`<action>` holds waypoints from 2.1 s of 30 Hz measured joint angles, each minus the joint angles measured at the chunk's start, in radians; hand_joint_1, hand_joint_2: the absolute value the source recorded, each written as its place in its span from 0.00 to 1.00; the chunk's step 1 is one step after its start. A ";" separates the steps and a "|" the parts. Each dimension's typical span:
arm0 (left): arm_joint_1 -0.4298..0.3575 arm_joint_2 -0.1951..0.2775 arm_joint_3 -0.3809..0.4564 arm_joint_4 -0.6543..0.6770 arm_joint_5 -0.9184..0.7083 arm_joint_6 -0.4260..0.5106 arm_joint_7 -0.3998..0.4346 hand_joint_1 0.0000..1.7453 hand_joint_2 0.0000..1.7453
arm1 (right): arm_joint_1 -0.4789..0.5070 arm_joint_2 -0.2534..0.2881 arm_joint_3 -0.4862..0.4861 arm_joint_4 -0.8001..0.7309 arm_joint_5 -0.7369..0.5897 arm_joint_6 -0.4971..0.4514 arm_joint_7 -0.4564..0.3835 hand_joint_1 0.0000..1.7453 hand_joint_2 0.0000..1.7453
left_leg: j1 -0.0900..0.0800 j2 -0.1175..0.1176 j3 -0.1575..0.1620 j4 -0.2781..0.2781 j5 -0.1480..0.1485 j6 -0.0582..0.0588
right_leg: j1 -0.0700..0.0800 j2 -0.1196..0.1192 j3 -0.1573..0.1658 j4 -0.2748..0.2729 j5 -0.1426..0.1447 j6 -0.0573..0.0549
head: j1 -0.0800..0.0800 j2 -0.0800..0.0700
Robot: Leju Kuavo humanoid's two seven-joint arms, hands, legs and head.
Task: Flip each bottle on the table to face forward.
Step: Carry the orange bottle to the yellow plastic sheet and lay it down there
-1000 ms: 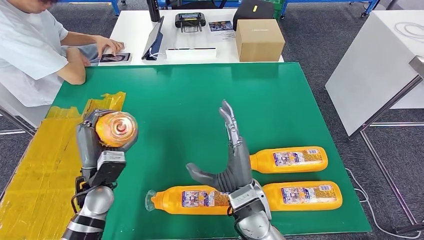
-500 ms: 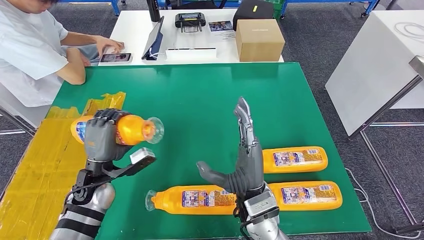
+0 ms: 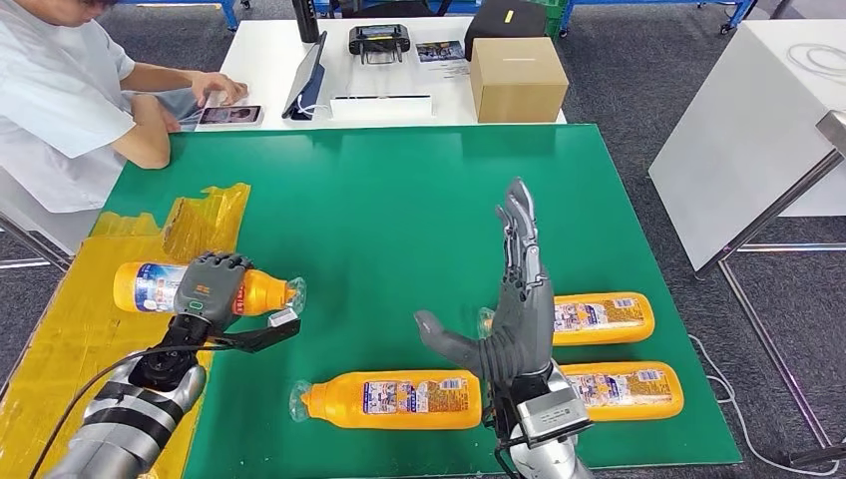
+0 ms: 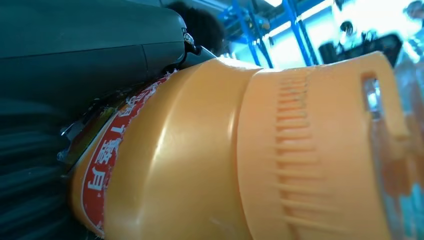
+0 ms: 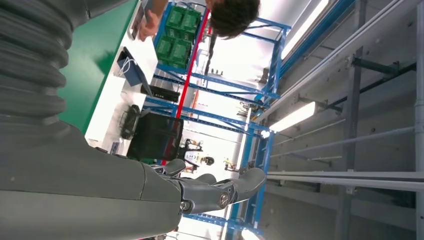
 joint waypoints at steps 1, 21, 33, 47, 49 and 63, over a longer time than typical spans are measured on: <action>-0.006 0.006 -0.002 0.015 -0.002 -0.007 0.002 1.00 1.00 | 0.000 0.000 -0.001 0.000 0.001 -0.001 0.000 0.00 1.00 | 0.000 0.000 0.000 0.000 0.000 0.000 | 0.000 0.000 0.000 0.000 0.000 0.000 | 0.000 0.000; -0.100 0.040 0.019 0.212 0.123 -0.091 -0.038 0.00 1.00 | 0.000 0.000 -0.004 0.000 0.012 0.016 0.019 0.00 1.00 | 0.000 -0.001 0.002 0.000 0.000 0.000 | 0.000 -0.001 0.003 0.000 0.000 0.000 | 0.000 0.000; -0.098 0.039 0.045 0.210 0.318 -0.190 -0.150 0.00 1.00 | 0.000 0.000 -0.004 0.002 0.002 0.026 0.020 0.00 1.00 | 0.000 -0.001 0.004 0.000 0.000 0.000 | 0.000 -0.001 0.005 0.000 0.000 0.000 | 0.000 0.000; -0.058 0.042 0.048 0.157 0.479 -0.240 -0.227 0.00 1.00 | -0.001 0.000 -0.004 0.018 -0.006 0.040 0.023 0.00 1.00 | 0.000 -0.001 0.004 0.000 0.000 0.000 | 0.000 -0.001 0.006 0.000 0.000 0.000 | 0.000 0.000; -0.048 0.043 0.048 0.145 0.494 -0.240 -0.237 0.00 1.00 | -0.001 0.000 -0.004 0.020 -0.007 0.041 0.023 0.00 1.00 | 0.000 -0.001 0.004 0.000 0.000 0.000 | 0.000 -0.001 0.006 0.000 0.000 0.000 | 0.000 0.000; 0.208 -0.035 0.166 -0.319 0.861 -0.064 -0.518 0.00 1.00 | -0.001 0.000 -0.004 0.031 -0.009 0.048 0.019 0.00 1.00 | -0.001 -0.001 0.001 0.000 0.000 0.000 | 0.000 -0.001 0.002 0.000 0.000 0.000 | 0.000 0.000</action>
